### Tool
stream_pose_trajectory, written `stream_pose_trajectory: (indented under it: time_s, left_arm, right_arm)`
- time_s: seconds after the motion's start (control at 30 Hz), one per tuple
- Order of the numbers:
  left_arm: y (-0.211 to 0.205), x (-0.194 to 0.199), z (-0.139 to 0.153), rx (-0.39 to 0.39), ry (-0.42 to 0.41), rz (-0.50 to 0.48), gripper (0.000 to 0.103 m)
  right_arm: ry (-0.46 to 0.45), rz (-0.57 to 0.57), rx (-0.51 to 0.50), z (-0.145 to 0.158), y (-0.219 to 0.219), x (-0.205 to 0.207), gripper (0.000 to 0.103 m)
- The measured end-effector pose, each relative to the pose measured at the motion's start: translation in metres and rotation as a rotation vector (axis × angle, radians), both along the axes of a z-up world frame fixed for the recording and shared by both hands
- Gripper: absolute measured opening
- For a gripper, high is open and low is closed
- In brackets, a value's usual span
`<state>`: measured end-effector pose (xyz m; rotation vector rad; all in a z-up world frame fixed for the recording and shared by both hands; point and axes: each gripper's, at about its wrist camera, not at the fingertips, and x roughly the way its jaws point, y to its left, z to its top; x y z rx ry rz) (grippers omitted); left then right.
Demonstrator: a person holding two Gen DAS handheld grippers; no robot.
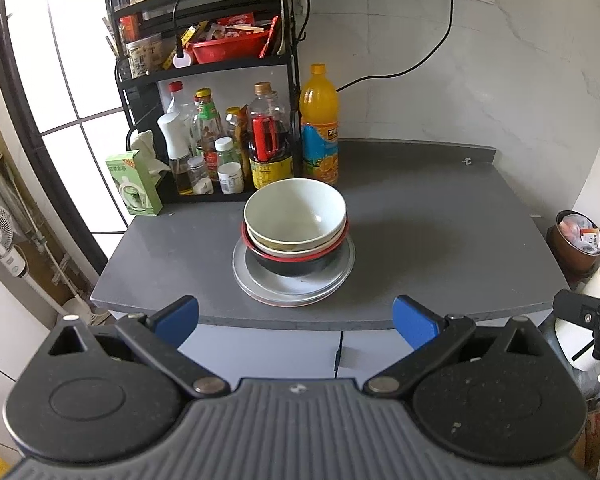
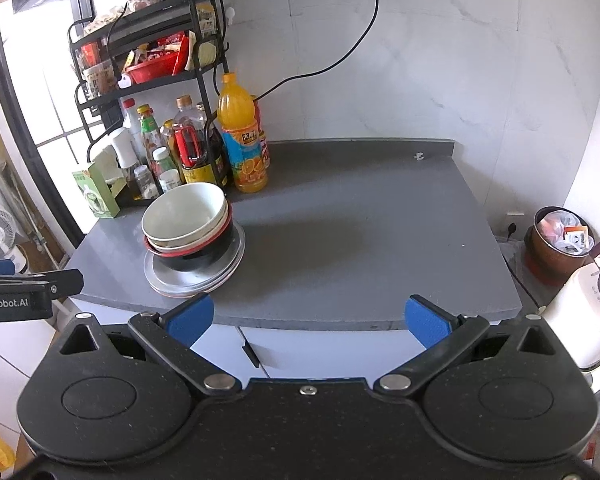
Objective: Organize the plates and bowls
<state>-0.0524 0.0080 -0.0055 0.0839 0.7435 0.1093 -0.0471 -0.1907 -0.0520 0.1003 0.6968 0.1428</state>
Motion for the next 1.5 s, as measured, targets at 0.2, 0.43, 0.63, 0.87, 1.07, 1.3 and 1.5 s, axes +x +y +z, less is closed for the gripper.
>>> stream_pose_trajectory:
  time_s: [0.2, 0.43, 0.63, 0.87, 1.07, 1.3, 1.5]
  left_arm:
    - [-0.003, 0.0, 0.001, -0.006, -0.004, -0.006, 0.102]
    - [-0.008, 0.003, 0.0, -0.005, 0.0, -0.013, 0.102]
    - [-0.01, 0.007, 0.001, -0.004, -0.003, -0.01, 0.102]
    - [-0.012, 0.011, 0.001, 0.001, 0.0, -0.011, 0.102]
    - [-0.012, 0.012, 0.002, -0.001, -0.006, -0.014, 0.102]
    - [-0.013, 0.013, 0.001, 0.004, -0.003, -0.021, 0.102]
    - [-0.014, 0.015, 0.001, 0.007, -0.006, -0.029, 0.102]
  right_arm:
    - [0.0, -0.004, -0.003, 0.0, -0.004, 0.001, 0.103]
    - [0.004, 0.003, 0.008, -0.001, -0.005, 0.003, 0.103]
    - [0.002, 0.006, 0.007, 0.0, -0.006, 0.004, 0.103]
    - [0.003, 0.014, 0.015, 0.0, -0.005, 0.006, 0.103]
    - [-0.001, 0.007, 0.01, 0.001, -0.005, 0.006, 0.103]
    - [0.0, -0.005, 0.014, 0.0, -0.006, 0.009, 0.103]
    - [0.002, -0.01, 0.015, 0.0, -0.007, 0.011, 0.103]
